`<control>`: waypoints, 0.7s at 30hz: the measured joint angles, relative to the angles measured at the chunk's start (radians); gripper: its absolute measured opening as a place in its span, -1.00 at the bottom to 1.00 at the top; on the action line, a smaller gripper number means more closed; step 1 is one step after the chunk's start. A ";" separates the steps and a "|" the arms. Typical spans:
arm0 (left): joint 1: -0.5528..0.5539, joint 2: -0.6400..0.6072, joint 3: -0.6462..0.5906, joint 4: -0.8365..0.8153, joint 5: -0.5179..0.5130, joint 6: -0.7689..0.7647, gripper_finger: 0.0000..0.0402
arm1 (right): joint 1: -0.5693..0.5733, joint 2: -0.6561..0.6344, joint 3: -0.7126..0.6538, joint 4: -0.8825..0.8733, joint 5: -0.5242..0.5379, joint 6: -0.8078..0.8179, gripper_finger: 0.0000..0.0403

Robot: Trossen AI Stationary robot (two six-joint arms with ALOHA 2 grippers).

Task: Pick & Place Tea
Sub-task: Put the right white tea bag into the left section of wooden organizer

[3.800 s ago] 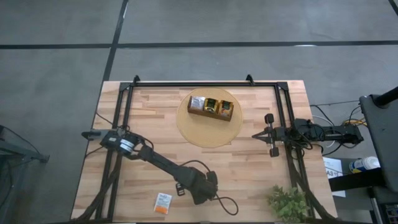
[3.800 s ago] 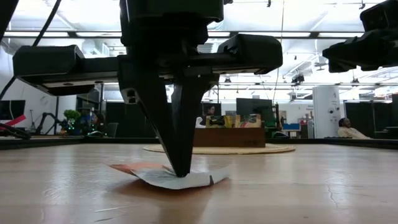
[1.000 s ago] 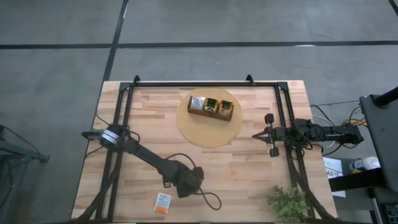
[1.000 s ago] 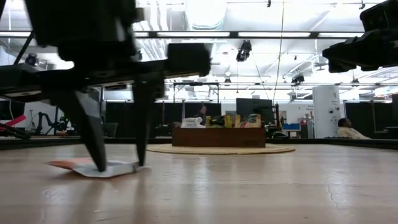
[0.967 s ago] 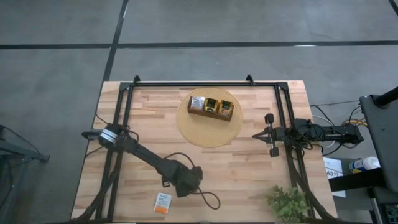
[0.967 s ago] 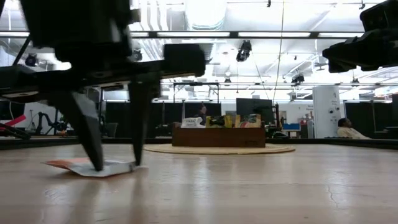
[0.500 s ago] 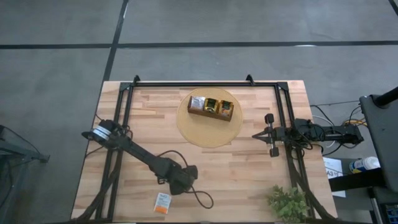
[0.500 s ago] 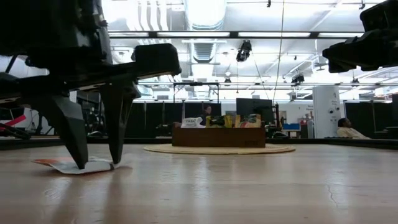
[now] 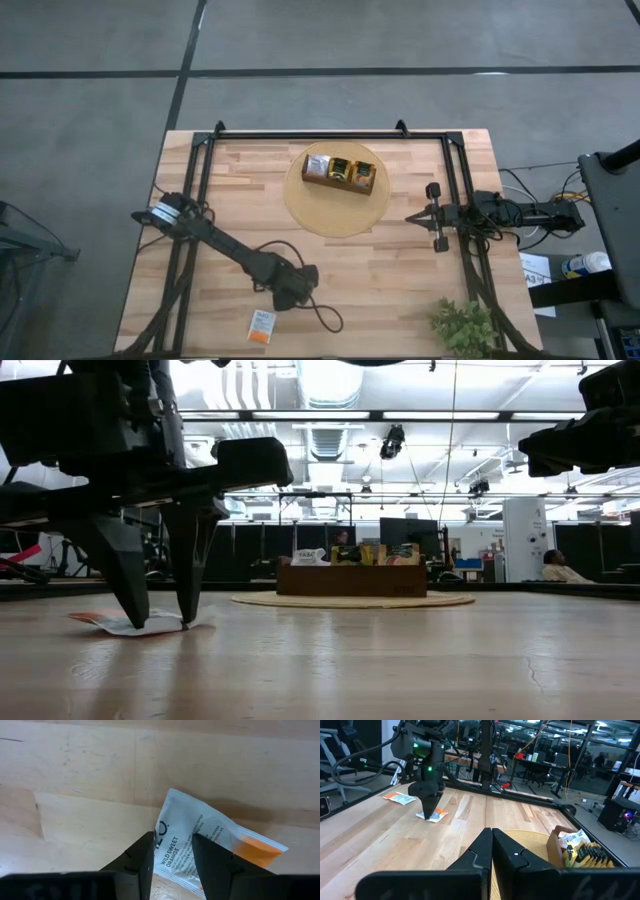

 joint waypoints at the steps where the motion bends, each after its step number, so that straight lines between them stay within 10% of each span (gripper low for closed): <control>1: 0.001 0.000 0.000 0.000 0.005 0.004 -0.35 | 0.000 0.000 0.000 0.000 0.000 0.000 -0.96; 14: 0.029 0.001 0.001 -0.072 0.039 0.043 -0.36 | 0.000 0.000 0.000 0.000 0.000 0.000 -0.96; 21: 0.032 0.001 0.000 -0.108 0.055 -0.005 -0.73 | 0.000 0.000 0.000 0.000 0.000 0.000 -0.96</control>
